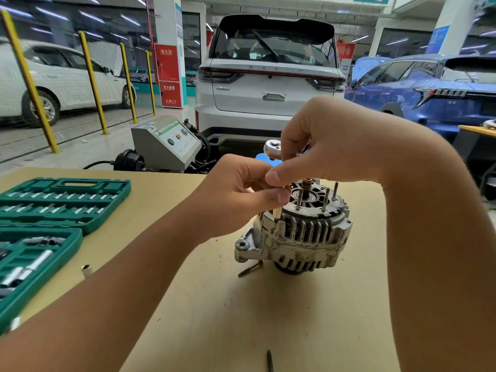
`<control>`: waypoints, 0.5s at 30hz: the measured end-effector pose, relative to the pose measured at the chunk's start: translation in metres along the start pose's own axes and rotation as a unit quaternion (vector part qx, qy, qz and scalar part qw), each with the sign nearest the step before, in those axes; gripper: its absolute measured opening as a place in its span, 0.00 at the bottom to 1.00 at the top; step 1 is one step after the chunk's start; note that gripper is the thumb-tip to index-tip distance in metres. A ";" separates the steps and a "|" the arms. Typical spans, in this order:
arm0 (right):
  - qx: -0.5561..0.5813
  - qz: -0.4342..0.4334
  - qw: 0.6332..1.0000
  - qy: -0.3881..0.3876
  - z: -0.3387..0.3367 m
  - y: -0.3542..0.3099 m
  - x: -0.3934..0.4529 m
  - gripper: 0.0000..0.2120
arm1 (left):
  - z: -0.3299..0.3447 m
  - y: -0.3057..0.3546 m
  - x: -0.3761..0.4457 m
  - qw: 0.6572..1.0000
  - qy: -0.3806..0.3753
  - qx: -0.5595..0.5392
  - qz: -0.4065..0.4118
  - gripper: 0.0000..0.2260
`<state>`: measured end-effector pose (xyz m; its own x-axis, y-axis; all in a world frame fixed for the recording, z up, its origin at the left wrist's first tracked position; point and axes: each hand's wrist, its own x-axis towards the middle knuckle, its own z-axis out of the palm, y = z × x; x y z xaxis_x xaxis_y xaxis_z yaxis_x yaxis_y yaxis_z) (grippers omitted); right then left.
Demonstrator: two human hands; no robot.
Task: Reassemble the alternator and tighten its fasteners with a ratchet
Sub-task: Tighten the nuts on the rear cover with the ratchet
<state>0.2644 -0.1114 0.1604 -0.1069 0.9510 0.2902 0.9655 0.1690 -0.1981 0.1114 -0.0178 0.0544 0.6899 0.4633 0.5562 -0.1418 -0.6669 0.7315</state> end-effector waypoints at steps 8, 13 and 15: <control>0.007 -0.015 1.000 0.000 -0.004 0.002 -0.003 0.10 | 0.008 0.000 -0.001 0.999 0.033 -0.029 0.003 0.04; 0.039 -0.020 0.999 0.024 -0.005 0.003 -0.004 0.09 | 0.003 0.000 0.000 0.999 0.009 -0.026 -0.021 0.02; 0.054 -0.024 0.998 0.028 -0.006 0.003 -0.005 0.09 | 0.002 0.002 -0.001 0.999 -0.013 -0.025 -0.034 0.05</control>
<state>0.2692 -0.1172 0.1637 -0.1357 0.9257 0.3530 0.9283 0.2433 -0.2812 0.1115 -0.0204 0.0544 0.7167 0.4918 0.4944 -0.1281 -0.6041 0.7866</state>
